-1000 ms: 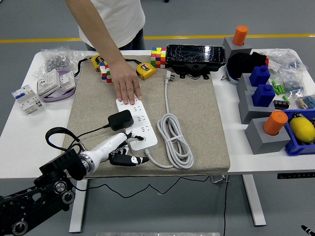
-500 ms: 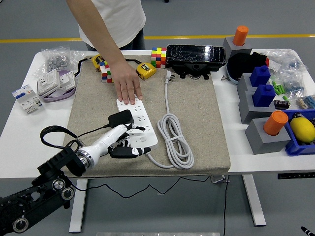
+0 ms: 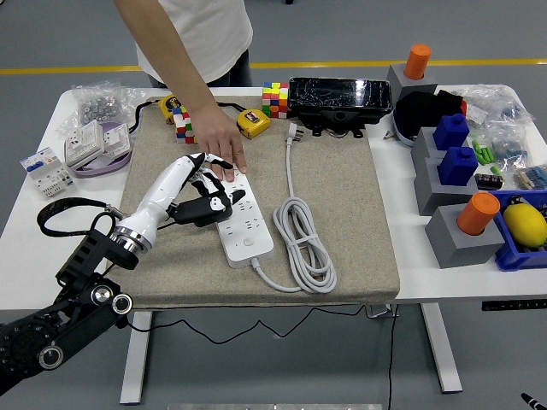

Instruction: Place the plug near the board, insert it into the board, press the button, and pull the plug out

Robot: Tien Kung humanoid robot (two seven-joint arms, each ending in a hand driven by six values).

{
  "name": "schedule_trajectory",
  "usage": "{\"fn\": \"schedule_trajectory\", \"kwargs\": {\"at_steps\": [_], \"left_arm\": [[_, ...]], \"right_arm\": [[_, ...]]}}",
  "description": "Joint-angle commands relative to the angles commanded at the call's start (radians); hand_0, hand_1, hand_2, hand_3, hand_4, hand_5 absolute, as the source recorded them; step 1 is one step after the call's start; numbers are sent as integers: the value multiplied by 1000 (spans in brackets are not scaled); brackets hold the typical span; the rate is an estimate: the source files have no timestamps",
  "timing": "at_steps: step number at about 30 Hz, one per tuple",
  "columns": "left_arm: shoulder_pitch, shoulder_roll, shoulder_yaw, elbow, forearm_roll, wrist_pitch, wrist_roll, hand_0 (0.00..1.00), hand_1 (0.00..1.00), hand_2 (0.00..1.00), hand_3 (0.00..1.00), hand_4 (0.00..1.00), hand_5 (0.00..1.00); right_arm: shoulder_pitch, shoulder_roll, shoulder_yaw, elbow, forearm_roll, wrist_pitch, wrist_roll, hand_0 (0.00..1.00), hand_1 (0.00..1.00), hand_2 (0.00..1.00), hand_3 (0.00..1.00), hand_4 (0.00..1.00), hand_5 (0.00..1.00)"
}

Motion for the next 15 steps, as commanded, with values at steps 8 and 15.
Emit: {"fn": "schedule_trajectory", "kwargs": {"at_steps": [8, 15], "left_arm": [[-39, -20, 1, 96, 139, -92, 140, 787, 829, 775, 795, 998, 502], [-52, -30, 23, 132, 148, -128, 174, 777, 814, 753, 795, 998, 479]], "right_arm": [[1, 1, 0, -1, 2, 1, 0, 570, 663, 677, 601, 973, 491], [0, 1, 0, -1, 2, 1, 0, 571, 663, 677, 602, 973, 491]]}}
